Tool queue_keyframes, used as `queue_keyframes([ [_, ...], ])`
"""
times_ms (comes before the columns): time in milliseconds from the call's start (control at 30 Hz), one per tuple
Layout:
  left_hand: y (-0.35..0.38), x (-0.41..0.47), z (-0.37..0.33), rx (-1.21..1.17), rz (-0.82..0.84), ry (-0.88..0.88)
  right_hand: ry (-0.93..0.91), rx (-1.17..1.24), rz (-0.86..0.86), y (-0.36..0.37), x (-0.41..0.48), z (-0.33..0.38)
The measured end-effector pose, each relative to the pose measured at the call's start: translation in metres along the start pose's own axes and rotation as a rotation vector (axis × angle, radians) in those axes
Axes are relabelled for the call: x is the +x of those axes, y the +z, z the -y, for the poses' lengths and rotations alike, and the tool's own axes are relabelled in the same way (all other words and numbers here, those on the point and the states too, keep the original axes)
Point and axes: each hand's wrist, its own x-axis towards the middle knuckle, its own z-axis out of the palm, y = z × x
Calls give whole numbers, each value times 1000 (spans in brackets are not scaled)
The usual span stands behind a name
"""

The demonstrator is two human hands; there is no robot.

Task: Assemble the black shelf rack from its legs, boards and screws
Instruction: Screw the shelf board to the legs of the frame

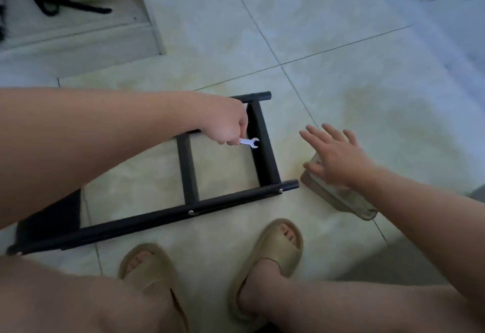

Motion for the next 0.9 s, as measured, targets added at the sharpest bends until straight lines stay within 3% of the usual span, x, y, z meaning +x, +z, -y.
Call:
queue_keyframes([
  [200, 15, 86, -91, 11, -44, 46, 66, -37, 65, 37, -30, -87],
  [433, 90, 176, -164, -59, 48, 113, 211, 210, 105, 121, -40, -124],
  [600, 141, 219, -186, -102, -51, 97, 319, 366, 139, 156, -29, -130],
  [733, 160, 235, -195, -7, -108, 116, 345, 382, 163, 172, -26, -131],
  [900, 156, 228, -177, 34, -78, 231, 362, 448, 119, 164, -23, -129],
])
